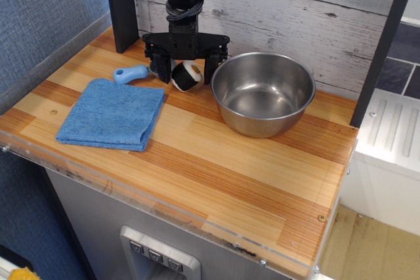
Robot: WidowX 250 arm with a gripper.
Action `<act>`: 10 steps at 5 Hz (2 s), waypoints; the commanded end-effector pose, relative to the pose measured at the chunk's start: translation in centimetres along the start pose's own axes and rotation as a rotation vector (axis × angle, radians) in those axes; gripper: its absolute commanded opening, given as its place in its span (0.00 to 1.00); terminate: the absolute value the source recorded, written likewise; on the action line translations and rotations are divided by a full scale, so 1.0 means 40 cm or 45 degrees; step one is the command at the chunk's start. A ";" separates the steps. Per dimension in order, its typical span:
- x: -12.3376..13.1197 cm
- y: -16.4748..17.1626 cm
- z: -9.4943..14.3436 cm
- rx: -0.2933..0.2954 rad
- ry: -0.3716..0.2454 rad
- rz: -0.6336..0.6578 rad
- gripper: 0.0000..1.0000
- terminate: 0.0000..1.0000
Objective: Place the container in the pot
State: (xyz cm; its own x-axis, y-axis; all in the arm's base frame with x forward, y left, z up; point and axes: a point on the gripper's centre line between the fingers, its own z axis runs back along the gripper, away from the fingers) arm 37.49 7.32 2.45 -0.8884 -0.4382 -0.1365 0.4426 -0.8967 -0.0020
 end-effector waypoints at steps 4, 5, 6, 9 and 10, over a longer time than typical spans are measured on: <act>-0.058 -0.032 0.162 0.044 0.188 0.060 0.00 0.00; -0.073 -0.019 0.210 0.052 0.243 0.046 0.00 0.00; -0.081 0.033 0.263 0.064 0.307 -0.018 0.00 0.00; 0.025 0.194 0.292 0.090 0.345 -0.329 0.00 0.00; 0.070 0.220 0.274 0.096 0.322 -0.396 0.00 0.00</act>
State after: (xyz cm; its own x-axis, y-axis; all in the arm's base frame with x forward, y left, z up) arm 37.75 -2.20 10.17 -0.9413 -0.1319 -0.3107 0.1467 -0.9889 -0.0247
